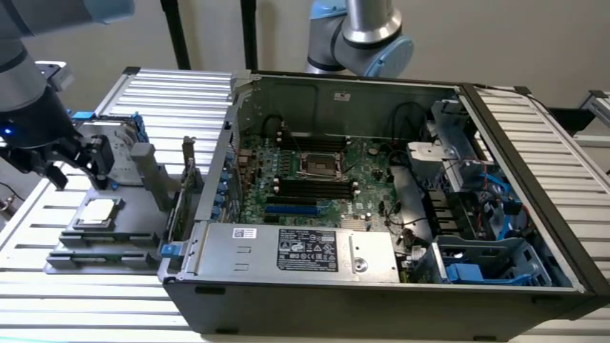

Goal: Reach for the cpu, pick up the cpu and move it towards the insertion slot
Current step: 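Pick up the cpu and move it towards the insertion slot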

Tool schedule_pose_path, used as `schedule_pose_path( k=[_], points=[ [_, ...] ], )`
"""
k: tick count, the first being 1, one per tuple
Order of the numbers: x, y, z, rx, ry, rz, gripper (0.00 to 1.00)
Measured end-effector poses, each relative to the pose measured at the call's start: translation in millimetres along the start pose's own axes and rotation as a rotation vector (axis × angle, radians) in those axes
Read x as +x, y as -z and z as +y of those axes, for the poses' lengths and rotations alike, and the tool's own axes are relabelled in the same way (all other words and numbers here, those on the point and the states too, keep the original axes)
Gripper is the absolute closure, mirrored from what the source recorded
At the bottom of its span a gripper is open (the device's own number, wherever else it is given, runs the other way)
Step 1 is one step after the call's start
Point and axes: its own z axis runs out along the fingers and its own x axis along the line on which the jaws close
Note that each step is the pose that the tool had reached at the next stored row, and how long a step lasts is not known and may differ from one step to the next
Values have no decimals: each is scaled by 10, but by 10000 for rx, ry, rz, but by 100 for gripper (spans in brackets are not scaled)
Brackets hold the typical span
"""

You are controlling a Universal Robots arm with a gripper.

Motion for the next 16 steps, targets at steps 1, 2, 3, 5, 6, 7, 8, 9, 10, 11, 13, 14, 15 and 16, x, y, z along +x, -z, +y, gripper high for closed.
schedule_pose_path(
  k=[1,2,3,5,6,7,8,9,10,11,13,14,15,16],
  points=[
    [0,-16,-2,0,-55,-3,33],
    [0,-31,-3,-1,-109,-6,33],
    [0,-47,-5,-1,-161,-9,33],
    [-1,-80,-11,-2,-226,-13,33],
    [-2,-97,-15,-1,-243,-11,33],
    [-2,-114,-19,-2,-259,-11,33],
    [-3,-131,-23,-3,-273,-10,33],
    [-3,-148,-27,-3,-287,-7,33],
    [-3,-164,-30,-2,-302,-3,33],
    [-4,-180,-35,-3,-314,1,33],
    [-6,-211,-44,-4,-342,11,33],
    [-7,-226,-48,-4,-356,17,33],
    [-8,-241,-53,-3,-368,24,33],
    [-9,-258,-57,-4,-380,29,33]
  ],
)
